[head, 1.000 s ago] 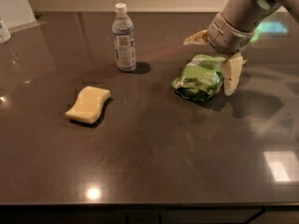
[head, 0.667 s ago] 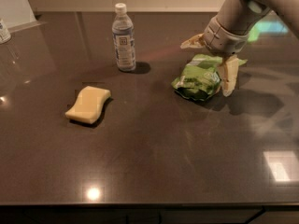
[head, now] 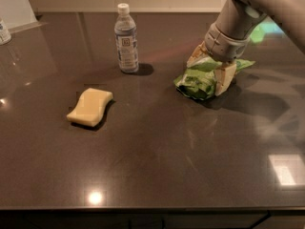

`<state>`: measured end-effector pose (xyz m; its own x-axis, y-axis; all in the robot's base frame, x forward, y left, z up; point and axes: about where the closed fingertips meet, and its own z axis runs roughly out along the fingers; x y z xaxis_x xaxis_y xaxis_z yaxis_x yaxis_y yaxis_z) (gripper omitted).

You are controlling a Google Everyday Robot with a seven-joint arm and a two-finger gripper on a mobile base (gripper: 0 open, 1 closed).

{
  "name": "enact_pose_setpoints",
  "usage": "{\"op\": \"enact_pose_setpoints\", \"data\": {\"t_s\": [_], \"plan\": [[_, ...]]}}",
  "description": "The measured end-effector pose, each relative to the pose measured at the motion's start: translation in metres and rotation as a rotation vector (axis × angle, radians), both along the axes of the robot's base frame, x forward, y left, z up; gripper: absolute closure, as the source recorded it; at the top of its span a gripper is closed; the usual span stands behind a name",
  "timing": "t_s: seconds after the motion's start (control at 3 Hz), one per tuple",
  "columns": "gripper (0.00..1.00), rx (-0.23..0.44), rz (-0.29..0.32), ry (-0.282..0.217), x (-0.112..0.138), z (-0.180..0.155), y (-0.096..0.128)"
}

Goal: Move green rice chip bag near sponge

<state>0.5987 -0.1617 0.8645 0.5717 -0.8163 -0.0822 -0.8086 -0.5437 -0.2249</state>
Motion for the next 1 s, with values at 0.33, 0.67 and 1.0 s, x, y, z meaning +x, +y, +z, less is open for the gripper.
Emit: {"op": "enact_pose_setpoints", "data": {"t_s": [0.33, 0.67, 1.0], "plan": [[0.61, 0.003, 0.008, 0.014, -0.003, 0.001, 0.000], [0.84, 0.035, -0.001, 0.026, -0.009, 0.013, 0.004], [1.00, 0.076, -0.039, 0.053, -0.020, 0.028, 0.015]]}}
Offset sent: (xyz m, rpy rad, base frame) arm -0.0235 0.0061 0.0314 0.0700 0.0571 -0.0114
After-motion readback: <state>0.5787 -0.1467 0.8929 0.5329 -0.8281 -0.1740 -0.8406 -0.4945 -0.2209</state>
